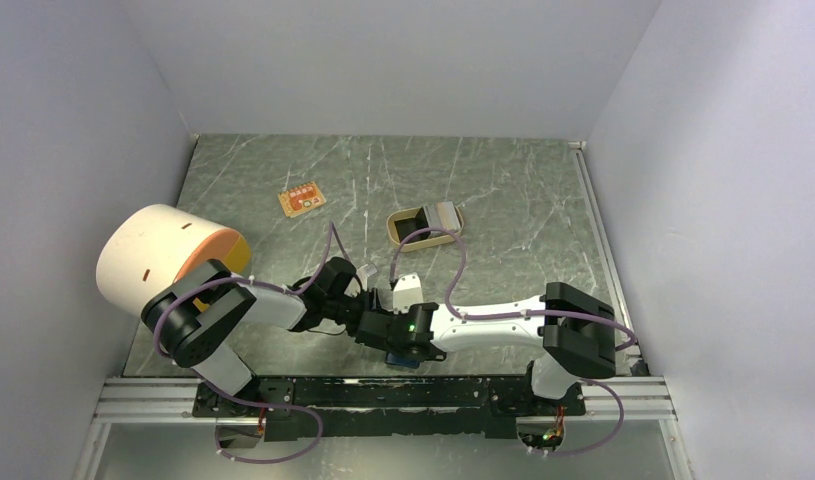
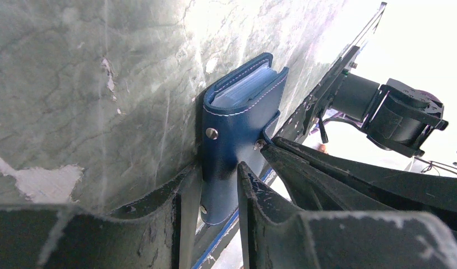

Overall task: Put the credit cards into the card holder
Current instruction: Close the card holder at the center of the board.

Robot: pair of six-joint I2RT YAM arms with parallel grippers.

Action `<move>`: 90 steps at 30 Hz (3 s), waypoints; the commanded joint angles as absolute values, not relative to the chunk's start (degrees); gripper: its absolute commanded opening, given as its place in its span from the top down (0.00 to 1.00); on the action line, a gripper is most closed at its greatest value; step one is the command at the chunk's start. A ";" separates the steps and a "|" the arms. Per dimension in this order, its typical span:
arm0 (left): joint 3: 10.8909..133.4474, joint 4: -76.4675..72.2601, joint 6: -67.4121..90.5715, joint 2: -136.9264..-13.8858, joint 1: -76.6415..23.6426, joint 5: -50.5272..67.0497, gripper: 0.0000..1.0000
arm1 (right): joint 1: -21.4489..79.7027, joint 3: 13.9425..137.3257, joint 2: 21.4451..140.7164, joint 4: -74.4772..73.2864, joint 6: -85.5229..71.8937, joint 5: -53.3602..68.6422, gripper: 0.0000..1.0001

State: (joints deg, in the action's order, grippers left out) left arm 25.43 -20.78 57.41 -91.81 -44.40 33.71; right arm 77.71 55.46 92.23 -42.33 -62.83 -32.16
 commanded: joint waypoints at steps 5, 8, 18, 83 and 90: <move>24.42 -19.16 55.94 -92.85 -45.01 32.54 0.64 | 78.22 55.20 92.60 -40.83 -63.05 -31.77 0.98; 24.50 -18.98 55.87 -92.89 -45.01 32.49 0.64 | 78.20 55.33 92.77 -40.55 -62.46 -31.26 1.00; 24.62 -19.20 55.77 -93.60 -45.06 32.60 0.64 | 79.44 58.62 95.49 -42.98 -60.82 -30.61 1.00; 23.54 -21.90 56.87 -95.02 -45.01 34.26 0.69 | 71.78 30.77 65.23 -15.95 -59.92 -19.43 0.74; 24.06 -21.56 56.71 -95.36 -45.01 34.54 0.69 | 67.56 24.62 61.76 -7.67 -60.79 -14.05 0.77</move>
